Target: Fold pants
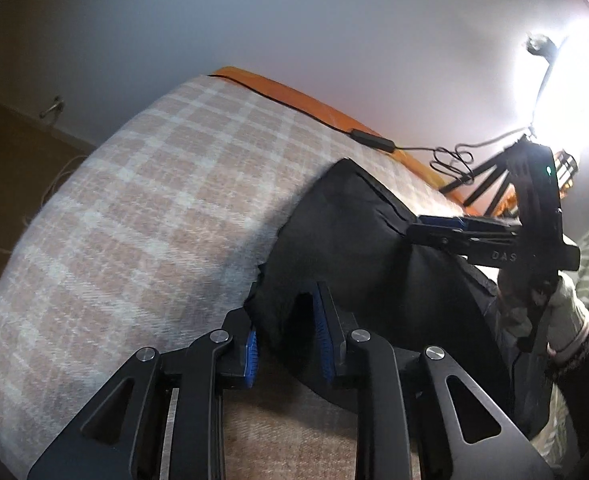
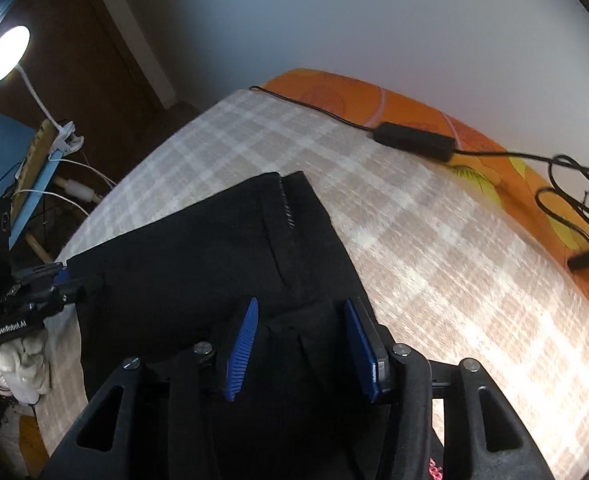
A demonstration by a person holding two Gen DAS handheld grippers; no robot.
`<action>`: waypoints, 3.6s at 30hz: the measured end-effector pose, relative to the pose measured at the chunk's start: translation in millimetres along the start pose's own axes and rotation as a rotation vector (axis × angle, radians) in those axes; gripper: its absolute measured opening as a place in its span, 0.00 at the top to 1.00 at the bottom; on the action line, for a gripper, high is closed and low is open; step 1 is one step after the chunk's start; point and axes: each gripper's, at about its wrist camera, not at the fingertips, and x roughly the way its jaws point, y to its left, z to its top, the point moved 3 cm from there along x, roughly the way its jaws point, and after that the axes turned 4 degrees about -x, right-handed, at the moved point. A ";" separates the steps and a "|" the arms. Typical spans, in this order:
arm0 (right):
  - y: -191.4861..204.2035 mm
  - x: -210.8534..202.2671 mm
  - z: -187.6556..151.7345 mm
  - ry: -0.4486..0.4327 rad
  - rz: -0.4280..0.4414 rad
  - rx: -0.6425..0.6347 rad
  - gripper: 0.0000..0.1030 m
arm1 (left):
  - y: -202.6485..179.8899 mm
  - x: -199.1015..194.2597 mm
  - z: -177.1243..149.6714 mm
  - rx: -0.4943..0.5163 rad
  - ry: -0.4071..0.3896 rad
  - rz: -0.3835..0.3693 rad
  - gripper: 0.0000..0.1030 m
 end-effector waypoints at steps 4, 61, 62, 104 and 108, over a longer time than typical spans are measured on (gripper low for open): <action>3.5 -1.1 -0.4 0.006 -0.016 -0.025 0.87 | -3.3 6.2 -0.6 0.016 0.008 -0.006 0.78; -18.9 -8.7 -7.3 -0.022 -0.217 0.071 0.88 | -37.8 -8.0 -11.9 0.119 -0.081 -0.035 0.77; -19.3 -8.3 -7.1 -0.020 -0.214 0.075 0.88 | -39.4 -7.2 -11.4 0.118 -0.082 -0.041 0.77; 13.2 -9.7 0.4 -0.025 -0.263 -0.083 0.76 | 0.8 -6.4 1.4 -0.027 -0.052 0.107 0.38; 31.9 -18.7 2.8 -0.049 -0.241 -0.132 0.57 | 14.2 -19.8 -1.6 -0.060 -0.040 0.084 0.38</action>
